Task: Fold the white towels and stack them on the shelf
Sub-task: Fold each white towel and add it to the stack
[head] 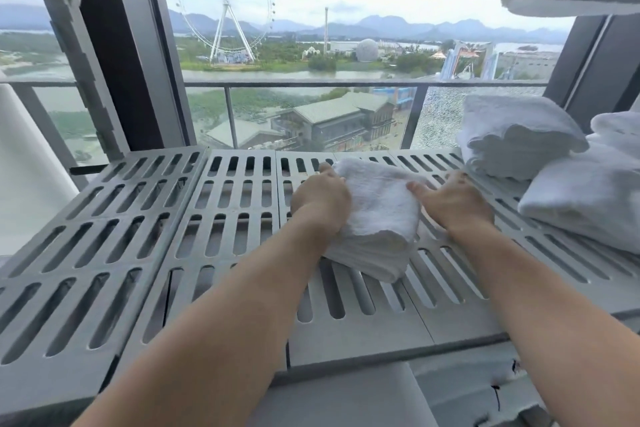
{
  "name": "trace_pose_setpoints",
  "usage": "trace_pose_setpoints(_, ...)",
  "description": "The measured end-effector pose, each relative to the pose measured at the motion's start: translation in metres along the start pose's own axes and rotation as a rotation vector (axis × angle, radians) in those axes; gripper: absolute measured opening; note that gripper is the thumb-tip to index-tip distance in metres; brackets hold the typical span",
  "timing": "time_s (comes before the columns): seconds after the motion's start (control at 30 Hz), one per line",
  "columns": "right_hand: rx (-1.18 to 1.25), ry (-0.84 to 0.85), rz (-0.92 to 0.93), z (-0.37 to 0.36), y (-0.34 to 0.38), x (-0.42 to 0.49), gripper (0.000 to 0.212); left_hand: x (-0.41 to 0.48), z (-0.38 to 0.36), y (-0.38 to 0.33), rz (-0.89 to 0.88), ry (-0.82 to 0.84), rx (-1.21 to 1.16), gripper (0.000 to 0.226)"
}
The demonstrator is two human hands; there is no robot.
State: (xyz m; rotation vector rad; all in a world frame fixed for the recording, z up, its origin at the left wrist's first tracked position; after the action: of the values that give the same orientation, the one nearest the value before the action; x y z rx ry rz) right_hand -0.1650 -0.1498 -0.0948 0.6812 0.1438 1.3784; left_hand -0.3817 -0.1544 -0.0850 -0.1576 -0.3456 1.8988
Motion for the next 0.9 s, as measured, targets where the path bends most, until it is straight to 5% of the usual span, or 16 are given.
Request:
trace_pose_setpoints(0.17,0.292,0.34,-0.023,0.005,0.008,-0.017,0.057,-0.008,-0.003,-0.011,-0.001,0.057,-0.12,0.059)
trace_pose_setpoints(0.23,0.467,0.32,0.019,0.006,0.008,-0.018,0.055,-0.01,-0.001,-0.016,-0.027,0.05,-0.191,0.058)
trace_pose_setpoints(0.43,0.765,0.07,0.124,0.018,-0.012,-0.014,0.093,-0.027,0.005,-0.05,-0.144,-0.049,-0.48,0.051)
trace_pose_setpoints(0.67,0.626,0.087,0.157,0.06,-0.046,0.01,0.087,-0.039,-0.002,-0.104,-0.243,-0.144,-0.659,0.049)
trace_pose_setpoints(0.77,0.54,0.105,0.202,0.081,-0.074,0.032,0.042,-0.041,-0.009,-0.142,-0.264,-0.155,-0.707,0.056)
trace_pose_setpoints(0.9,0.521,0.099,0.289,0.125,-0.112,0.069,0.072,-0.044,-0.013,-0.202,-0.312,-0.181,-0.763,0.059)
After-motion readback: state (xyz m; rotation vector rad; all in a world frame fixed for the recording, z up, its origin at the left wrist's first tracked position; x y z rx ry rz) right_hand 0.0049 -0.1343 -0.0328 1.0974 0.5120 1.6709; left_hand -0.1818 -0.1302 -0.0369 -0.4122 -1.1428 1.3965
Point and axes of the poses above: each hand's wrist, its own x-axis towards the middle knuckle, its own z-axis out of the back of the hand, y = z × x, the point moved 2 cm from there along x, towards the middle knuckle, and after that the axes turned 14 degrees about z, right-handed, at the moved point
